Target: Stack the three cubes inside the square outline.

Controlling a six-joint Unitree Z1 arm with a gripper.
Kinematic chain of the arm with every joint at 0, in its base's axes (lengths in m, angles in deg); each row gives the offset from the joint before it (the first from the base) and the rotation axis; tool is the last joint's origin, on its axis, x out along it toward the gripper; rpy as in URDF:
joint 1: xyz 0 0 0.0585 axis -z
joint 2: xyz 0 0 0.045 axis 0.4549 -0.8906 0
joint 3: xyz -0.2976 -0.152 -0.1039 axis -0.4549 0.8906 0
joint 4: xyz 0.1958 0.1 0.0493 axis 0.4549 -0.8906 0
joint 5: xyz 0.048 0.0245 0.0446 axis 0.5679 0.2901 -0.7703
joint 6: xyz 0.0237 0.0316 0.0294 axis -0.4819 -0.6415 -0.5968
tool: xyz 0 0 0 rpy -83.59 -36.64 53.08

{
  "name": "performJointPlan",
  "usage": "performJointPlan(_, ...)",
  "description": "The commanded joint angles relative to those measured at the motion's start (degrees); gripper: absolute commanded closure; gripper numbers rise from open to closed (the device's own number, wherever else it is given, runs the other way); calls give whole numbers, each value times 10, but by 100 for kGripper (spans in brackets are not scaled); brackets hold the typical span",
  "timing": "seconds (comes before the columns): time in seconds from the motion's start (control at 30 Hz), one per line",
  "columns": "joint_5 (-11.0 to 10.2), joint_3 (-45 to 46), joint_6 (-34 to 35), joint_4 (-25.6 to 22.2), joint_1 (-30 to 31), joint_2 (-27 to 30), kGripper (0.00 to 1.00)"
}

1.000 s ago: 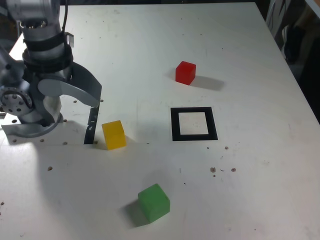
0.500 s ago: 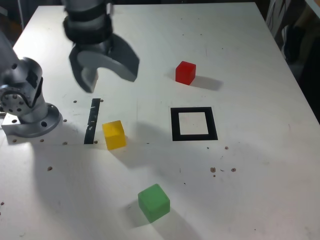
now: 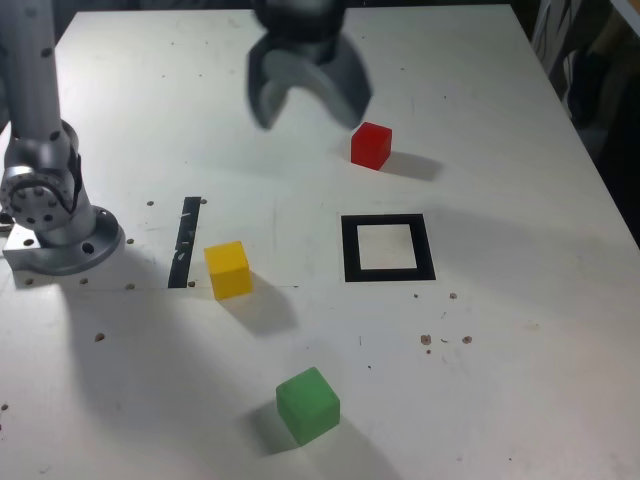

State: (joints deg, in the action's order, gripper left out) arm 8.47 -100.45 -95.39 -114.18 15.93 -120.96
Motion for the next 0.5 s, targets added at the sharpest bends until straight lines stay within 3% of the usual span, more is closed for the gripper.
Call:
performJointPlan(0.0, -15, -83, -11, 5, -7, -22, 3)
performJointPlan(0.2, -53, -104, -26, 11, -12, -55, 6)
performJointPlan(0.47, -59, -100, -41, 3, -12, -116, 11)
